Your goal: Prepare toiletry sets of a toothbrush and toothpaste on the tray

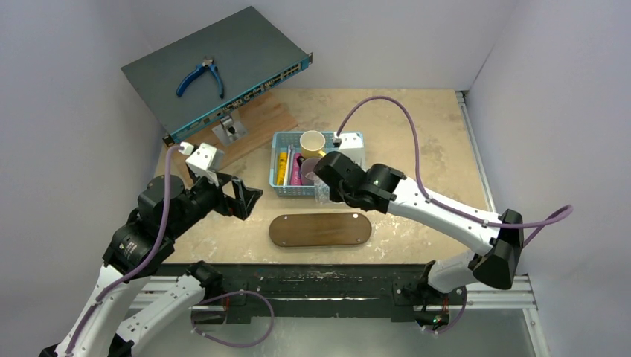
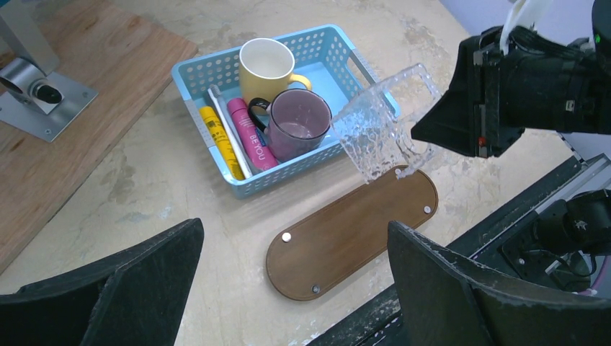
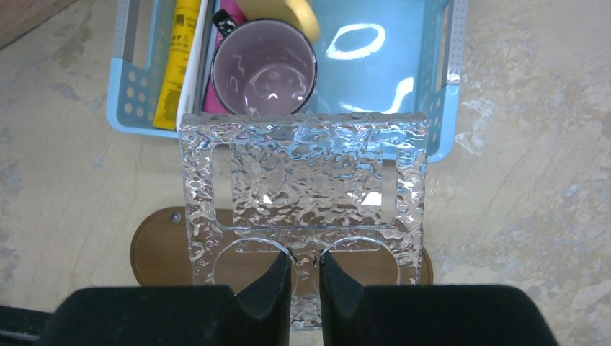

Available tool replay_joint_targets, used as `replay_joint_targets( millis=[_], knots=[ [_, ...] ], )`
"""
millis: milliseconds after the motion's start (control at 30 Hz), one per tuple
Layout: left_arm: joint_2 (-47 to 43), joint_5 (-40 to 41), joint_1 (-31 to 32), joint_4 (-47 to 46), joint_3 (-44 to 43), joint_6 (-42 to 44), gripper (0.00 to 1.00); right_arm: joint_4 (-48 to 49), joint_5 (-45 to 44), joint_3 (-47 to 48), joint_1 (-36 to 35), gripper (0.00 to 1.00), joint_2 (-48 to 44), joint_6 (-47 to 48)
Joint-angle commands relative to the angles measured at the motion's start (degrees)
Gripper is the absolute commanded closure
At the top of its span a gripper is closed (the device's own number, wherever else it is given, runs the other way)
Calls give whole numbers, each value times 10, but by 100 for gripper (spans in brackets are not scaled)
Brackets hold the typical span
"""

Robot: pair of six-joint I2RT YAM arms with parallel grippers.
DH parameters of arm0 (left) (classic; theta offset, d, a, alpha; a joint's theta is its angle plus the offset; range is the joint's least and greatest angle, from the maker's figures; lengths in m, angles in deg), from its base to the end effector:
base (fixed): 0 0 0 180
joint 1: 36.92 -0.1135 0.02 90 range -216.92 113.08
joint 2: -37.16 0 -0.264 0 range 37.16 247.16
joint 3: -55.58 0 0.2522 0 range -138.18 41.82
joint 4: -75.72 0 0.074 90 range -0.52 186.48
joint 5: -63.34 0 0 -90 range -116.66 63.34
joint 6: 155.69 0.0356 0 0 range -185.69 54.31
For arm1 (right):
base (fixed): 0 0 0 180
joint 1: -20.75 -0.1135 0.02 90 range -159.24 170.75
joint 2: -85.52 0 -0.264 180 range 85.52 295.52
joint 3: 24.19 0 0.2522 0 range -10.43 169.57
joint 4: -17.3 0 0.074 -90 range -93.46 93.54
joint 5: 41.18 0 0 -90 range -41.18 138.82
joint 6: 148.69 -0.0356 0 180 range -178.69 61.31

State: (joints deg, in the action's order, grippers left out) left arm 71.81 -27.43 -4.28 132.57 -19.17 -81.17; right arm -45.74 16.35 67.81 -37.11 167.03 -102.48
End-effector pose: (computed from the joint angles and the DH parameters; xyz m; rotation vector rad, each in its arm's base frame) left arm 0.0845 -0.0547 0.3945 0.2937 1.8829 -0.5892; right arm 0.1717 0.2373 0.3379 -0.0564 2.3108 0.1813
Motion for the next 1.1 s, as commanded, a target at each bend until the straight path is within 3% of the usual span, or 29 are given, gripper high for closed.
replay_joint_targets(
  millis=[0, 433, 1067],
  knots=[
    [0, 6, 0, -5, -1, 3, 2, -26, -26, -15, -31, 100, -8, -71],
    [-1, 6, 0, -5, -1, 3, 2, -83, -38, -34, -130, 100, 28, -196],
    [0, 6, 0, -6, -1, 3, 2, -48, -12, -42, -135, 100, 79, -217]
  ],
)
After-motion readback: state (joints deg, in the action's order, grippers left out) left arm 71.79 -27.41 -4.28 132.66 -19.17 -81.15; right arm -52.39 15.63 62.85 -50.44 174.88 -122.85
